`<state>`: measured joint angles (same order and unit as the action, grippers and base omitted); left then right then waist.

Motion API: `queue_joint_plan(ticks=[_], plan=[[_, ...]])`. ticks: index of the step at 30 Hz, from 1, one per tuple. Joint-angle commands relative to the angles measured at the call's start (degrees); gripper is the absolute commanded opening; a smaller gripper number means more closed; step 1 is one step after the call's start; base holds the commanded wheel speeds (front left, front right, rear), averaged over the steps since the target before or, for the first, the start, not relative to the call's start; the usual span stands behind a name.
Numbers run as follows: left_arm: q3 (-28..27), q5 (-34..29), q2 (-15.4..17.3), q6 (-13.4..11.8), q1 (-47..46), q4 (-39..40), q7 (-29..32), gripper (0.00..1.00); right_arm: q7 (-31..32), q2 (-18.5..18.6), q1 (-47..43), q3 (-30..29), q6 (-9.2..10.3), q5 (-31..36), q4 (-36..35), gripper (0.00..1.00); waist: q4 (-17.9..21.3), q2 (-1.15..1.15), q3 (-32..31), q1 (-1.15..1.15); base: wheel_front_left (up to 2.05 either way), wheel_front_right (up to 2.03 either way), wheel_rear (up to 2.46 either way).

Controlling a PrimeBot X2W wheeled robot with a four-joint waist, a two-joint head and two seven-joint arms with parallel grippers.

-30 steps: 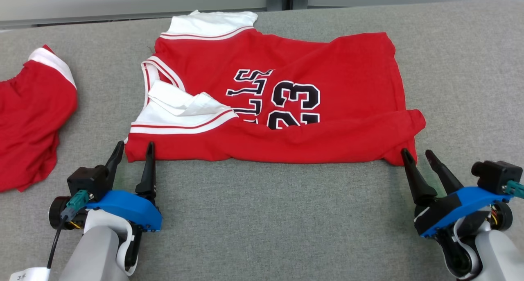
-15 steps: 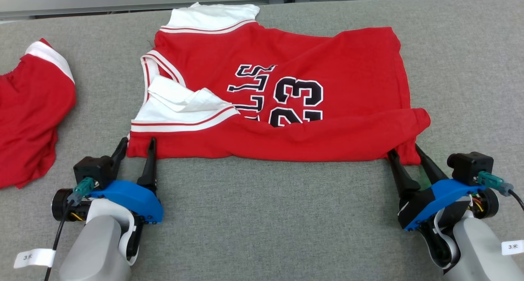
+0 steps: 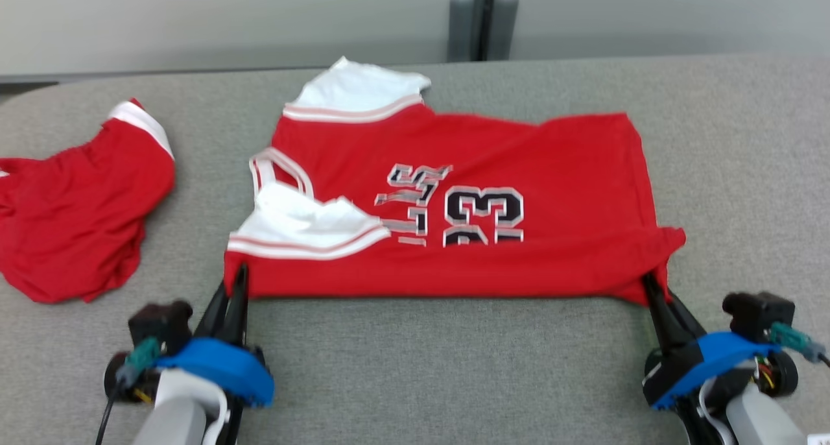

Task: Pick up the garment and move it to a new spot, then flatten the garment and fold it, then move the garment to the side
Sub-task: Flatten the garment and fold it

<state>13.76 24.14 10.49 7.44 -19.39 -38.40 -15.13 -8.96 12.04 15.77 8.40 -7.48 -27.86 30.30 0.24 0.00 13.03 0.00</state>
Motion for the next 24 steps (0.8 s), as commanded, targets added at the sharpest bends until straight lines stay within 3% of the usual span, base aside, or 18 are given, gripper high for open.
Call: queue_joint_plan(ticks=[1,10,19,20,21,22,24], plan=[[-0.8,-0.1,0.1,0.0,2.7,1.5,0.0,0.00,-0.4,0.6,-2.0,-0.4,-0.02,-0.6,-0.8,0.00,-0.1,0.00,-1.3,0.00,0.00,0.00,0.00],[-2.7,-2.1,-2.5,-1.1,16.2,11.4,0.0,0.00,2.8,1.5,-13.4,-3.6,-0.02,0.3,-9.8,0.00,-2.2,0.00,-5.4,0.00,0.00,0.00,0.00],[-3.1,-2.3,-3.2,-0.8,22.0,15.0,0.0,0.00,10.5,-1.0,-23.6,-7.9,-0.02,2.4,-21.4,0.01,-2.8,0.00,-6.2,0.00,0.00,0.00,0.00],[-3.2,-2.3,-3.2,-0.9,22.1,15.0,0.0,0.02,11.0,-1.4,-24.0,-8.5,-0.02,2.6,-22.2,0.40,-2.7,0.00,-6.2,0.00,0.00,0.00,0.00],[-3.4,-2.3,-3.2,-1.0,22.1,15.1,0.0,0.85,11.5,-1.7,-24.3,-8.9,-0.02,3.1,-22.8,1.00,-2.6,0.00,-6.2,0.00,0.00,0.00,0.00],[-3.7,-2.4,-3.3,-1.3,21.9,15.3,0.0,1.00,11.6,-2.2,-24.3,-9.4,-0.02,3.2,-23.3,1.00,-2.4,0.00,-6.2,0.00,0.00,0.00,0.00],[-4.5,-2.8,-3.6,-1.4,21.3,16.0,0.0,1.00,11.9,-3.1,-23.8,-10.2,-0.02,3.4,-23.7,1.00,-2.1,0.00,-6.3,0.00,0.00,0.00,0.00]])
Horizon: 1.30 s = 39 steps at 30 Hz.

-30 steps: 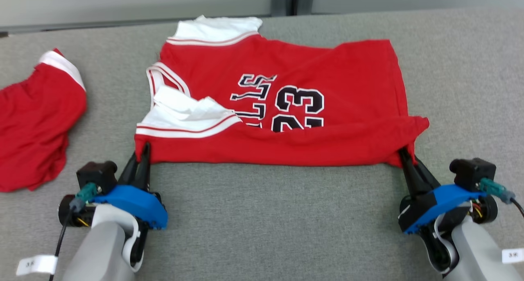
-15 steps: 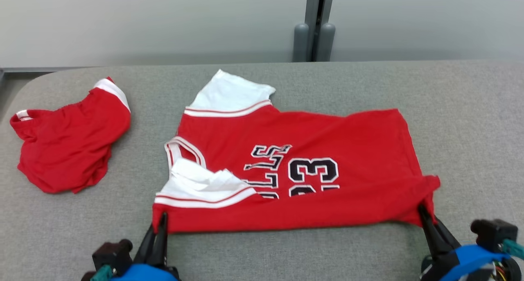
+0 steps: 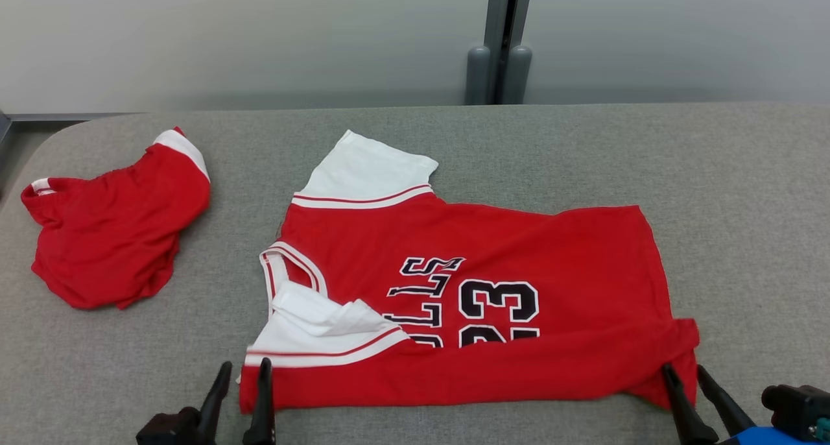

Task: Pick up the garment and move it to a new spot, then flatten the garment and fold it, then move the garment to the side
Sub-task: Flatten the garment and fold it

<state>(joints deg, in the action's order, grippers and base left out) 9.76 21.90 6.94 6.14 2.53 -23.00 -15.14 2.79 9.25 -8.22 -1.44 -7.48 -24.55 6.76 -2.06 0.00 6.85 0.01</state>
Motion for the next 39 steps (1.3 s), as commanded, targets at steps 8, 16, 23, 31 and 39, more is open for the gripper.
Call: queue_joint_plan(ticks=[8,16,23,31,39], plan=[[-5.3,-3.7,-0.6,0.0,-4.0,6.2,0.0,1.00,-3.7,-0.4,6.2,-1.6,-0.03,3.1,-1.0,1.00,1.6,0.00,0.0,-0.01,0.00,0.00,0.00],[-9.1,-6.9,-1.2,0.3,-7.6,10.5,0.0,1.00,-8.4,-2.6,12.4,0.8,-0.03,3.9,-0.5,1.00,3.0,0.00,-0.4,-0.01,0.00,0.00,0.00],[-11.1,-8.6,-1.7,0.5,-10.1,9.6,0.0,1.00,-11.8,-4.2,15.2,2.5,-0.03,6.2,0.8,1.00,3.5,0.00,-0.6,-0.01,0.00,0.00,0.00],[-12.0,-10.9,-2.2,0.8,-10.2,8.8,0.0,1.00,-13.6,-5.7,16.4,3.0,-0.03,7.8,1.9,1.00,3.3,0.00,-0.8,-0.01,0.00,0.00,0.00],[-12.0,-11.5,-2.3,0.9,-12.1,7.3,0.0,1.00,-13.1,-6.0,17.2,1.9,-0.03,9.9,2.4,1.00,2.8,0.00,0.2,-0.01,0.00,0.00,0.00]])
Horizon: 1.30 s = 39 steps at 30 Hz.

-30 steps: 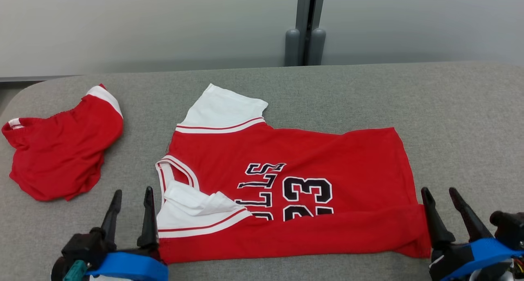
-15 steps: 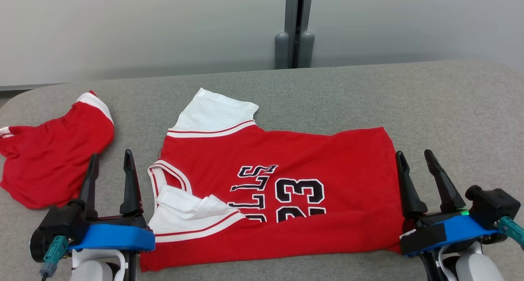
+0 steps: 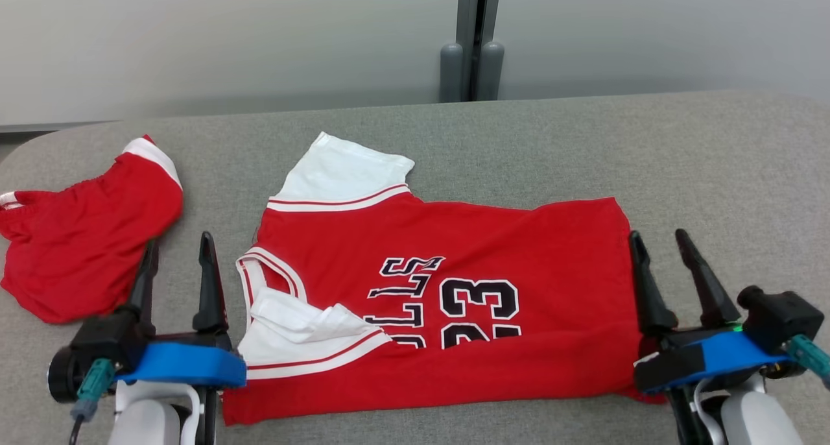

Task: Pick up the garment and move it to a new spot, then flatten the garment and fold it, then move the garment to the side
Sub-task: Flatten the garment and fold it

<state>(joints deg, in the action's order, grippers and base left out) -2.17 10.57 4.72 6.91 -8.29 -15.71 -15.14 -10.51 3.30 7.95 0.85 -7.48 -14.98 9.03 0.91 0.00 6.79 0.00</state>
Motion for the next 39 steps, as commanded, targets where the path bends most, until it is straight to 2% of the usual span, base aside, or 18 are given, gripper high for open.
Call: queue_joint_plan(ticks=[1,5,9,16,22,29,39], plan=[[0.1,-0.3,0.2,0.2,-2.3,-0.1,0.0,1.00,0.1,0.0,1.9,-1.4,-0.02,0.1,0.3,1.00,-0.1,0.00,0.6,0.00,0.00,0.00,0.00],[2.5,-1.2,2.0,0.4,-8.7,-2.0,0.0,1.00,0.9,-0.1,6.0,-3.5,-0.03,1.0,0.9,1.00,0.4,0.00,2.9,0.00,0.00,0.00,0.00],[4.8,-0.2,4.6,0.7,-18.4,-5.7,0.9,1.00,2.5,0.7,11.0,-2.9,-0.03,2.2,0.7,1.00,1.7,0.00,6.1,0.00,0.00,0.00,0.00],[10.5,6.7,11.1,0.6,-36.0,-11.8,6.1,1.00,2.6,1.0,17.9,-1.4,-0.03,2.3,-1.0,1.00,5.5,0.00,14.0,0.00,0.00,0.00,0.00],[17.4,11.9,17.3,0.6,-46.8,-17.4,12.6,1.00,1.1,0.4,21.3,0.1,-0.03,1.1,-1.9,1.00,9.3,0.00,20.1,0.00,0.00,0.00,0.00],[26.4,17.0,21.7,0.6,-52.6,-25.5,20.4,1.00,-0.4,0.1,22.9,0.7,-0.02,0.1,-2.5,1.00,12.3,0.00,24.7,0.00,0.00,0.00,0.00],[33.4,25.8,23.8,0.6,-52.3,-32.5,25.7,1.00,-0.9,-0.1,23.2,0.5,-0.03,-0.3,-2.1,1.00,13.7,0.00,26.3,0.00,0.00,0.00,0.00]])
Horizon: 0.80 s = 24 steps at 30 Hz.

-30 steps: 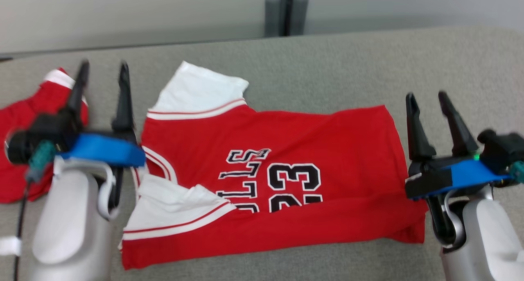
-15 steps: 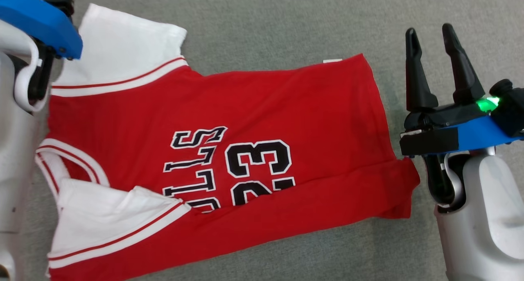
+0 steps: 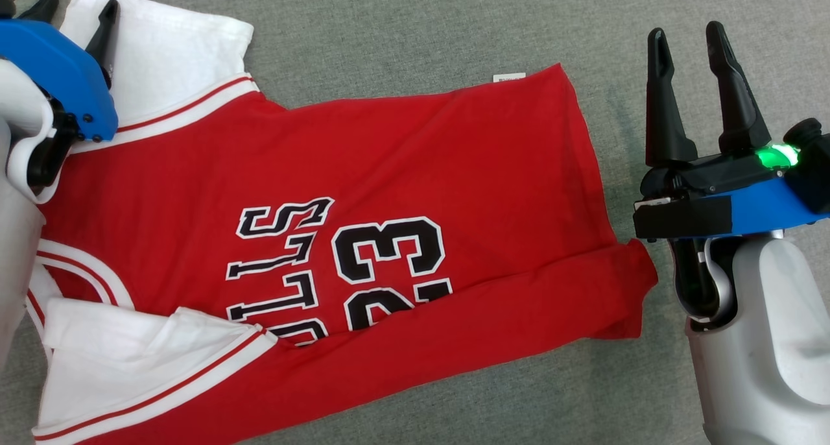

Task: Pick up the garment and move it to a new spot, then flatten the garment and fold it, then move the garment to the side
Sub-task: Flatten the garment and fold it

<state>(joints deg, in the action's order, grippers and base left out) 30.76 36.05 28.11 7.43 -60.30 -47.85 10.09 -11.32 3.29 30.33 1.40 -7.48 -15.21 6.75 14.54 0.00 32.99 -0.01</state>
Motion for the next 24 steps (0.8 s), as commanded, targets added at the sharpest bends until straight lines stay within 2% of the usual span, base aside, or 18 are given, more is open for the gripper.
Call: queue_joint_plan(ticks=[1,5,6,7,8,13,19,24], plan=[[1.2,0.9,0.6,0.0,-0.5,-0.7,0.8,1.00,-0.1,-0.1,0.9,-0.1,-0.03,-0.1,0.2,1.00,0.1,0.00,0.2,0.01,0.00,0.00,0.00],[3.0,4.2,0.9,0.0,-0.6,-1.6,1.9,1.00,0.6,0.2,1.4,0.5,-0.03,-0.3,0.8,1.00,0.4,0.00,0.4,0.01,0.00,0.00,0.00],[3.4,4.8,1.0,0.0,-0.6,-1.8,2.1,0.93,1.0,0.4,1.6,0.7,-0.02,-0.4,1.0,1.00,0.5,0.00,0.4,0.01,0.00,0.00,0.00],[3.9,4.9,1.2,0.0,-0.7,-2.1,2.0,0.40,1.4,0.7,1.6,0.9,-0.03,-0.5,1.3,1.00,0.6,0.00,0.3,0.01,0.00,0.00,0.00],[4.6,5.0,1.3,0.0,-0.8,-2.3,1.5,0.00,2.0,1.1,1.8,1.2,-0.03,-0.4,1.6,1.00,0.6,0.00,0.2,0.01,0.00,0.00,0.00],[6.6,5.6,0.8,0.0,-2.3,-2.6,-2.7,0.00,7.6,4.5,3.2,3.7,-0.03,-0.3,2.6,1.00,-0.1,0.00,-1.1,0.01,0.00,0.00,0.00],[9.3,7.1,-1.3,0.0,-3.2,-1.6,-7.2,0.00,16.1,9.7,3.8,6.9,-0.03,-1.7,5.1,1.00,-3.3,0.00,-2.6,0.01,0.00,0.00,0.00],[11.4,7.9,-2.6,0.0,-4.1,-1.1,-9.4,0.00,19.0,12.0,4.7,8.4,-0.02,-2.0,7.6,1.00,-5.5,0.00,-2.9,0.01,0.00,0.00,0.00]])
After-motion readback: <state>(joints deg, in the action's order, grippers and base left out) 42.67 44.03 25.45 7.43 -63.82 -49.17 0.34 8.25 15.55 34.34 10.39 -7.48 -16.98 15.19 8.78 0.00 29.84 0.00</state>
